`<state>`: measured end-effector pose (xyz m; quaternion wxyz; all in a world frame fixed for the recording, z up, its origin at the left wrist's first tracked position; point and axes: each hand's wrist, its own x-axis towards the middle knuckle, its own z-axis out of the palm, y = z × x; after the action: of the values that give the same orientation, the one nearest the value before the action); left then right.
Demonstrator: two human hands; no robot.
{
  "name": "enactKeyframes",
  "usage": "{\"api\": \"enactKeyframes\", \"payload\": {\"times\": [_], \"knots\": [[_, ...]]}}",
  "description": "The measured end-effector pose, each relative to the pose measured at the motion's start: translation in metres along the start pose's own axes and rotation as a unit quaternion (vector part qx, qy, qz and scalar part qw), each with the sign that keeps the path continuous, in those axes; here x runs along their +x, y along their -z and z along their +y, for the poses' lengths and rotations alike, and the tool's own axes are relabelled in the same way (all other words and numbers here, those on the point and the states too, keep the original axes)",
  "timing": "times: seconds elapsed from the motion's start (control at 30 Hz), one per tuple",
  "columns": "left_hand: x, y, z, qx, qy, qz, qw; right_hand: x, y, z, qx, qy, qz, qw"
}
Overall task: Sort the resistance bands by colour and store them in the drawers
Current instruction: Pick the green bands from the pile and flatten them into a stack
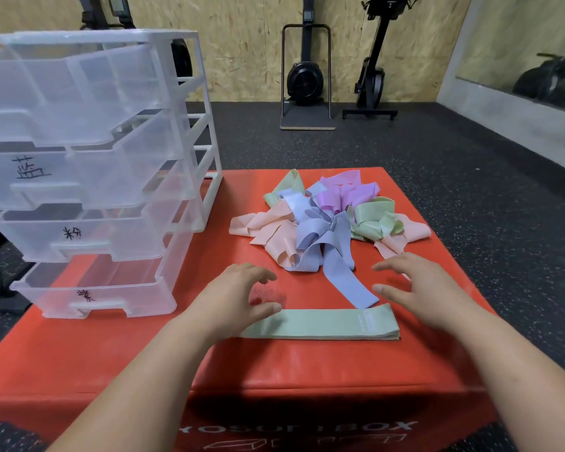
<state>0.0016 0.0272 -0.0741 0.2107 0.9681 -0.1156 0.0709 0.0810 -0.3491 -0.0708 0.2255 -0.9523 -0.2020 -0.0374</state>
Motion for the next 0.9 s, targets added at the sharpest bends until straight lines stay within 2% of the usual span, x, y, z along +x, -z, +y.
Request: {"api": "enactKeyframes", "payload": {"times": [0.23,0.4,0.53,0.6,0.7,0.8,0.9], "knots": [[0.040,-0.030,0.015,-0.001,-0.007,0.050,0.999,0.045,-0.021,0.001,-0.096,-0.075,0.037,0.992],[0.061,-0.042,0.014,-0.029,-0.001,0.082,0.996,0.075,-0.036,0.003,-0.150,-0.107,0.025,0.983],[0.070,-0.045,0.014,-0.048,-0.012,0.095,0.994,0.089,-0.048,0.008,-0.174,-0.127,-0.015,0.976],[0.072,-0.045,0.014,-0.053,-0.018,0.092,0.994,0.092,-0.050,0.010,-0.181,-0.124,-0.005,0.976],[0.071,-0.044,0.012,-0.050,-0.016,0.089,0.995,0.098,-0.035,0.003,-0.128,-0.072,0.078,0.986],[0.067,-0.040,0.011,-0.054,-0.008,0.097,0.994,0.097,-0.004,-0.016,0.004,-0.024,0.172,0.985],[0.062,-0.034,0.015,-0.057,-0.006,0.103,0.993,0.084,0.022,-0.034,0.101,-0.024,0.190,0.976]]}}
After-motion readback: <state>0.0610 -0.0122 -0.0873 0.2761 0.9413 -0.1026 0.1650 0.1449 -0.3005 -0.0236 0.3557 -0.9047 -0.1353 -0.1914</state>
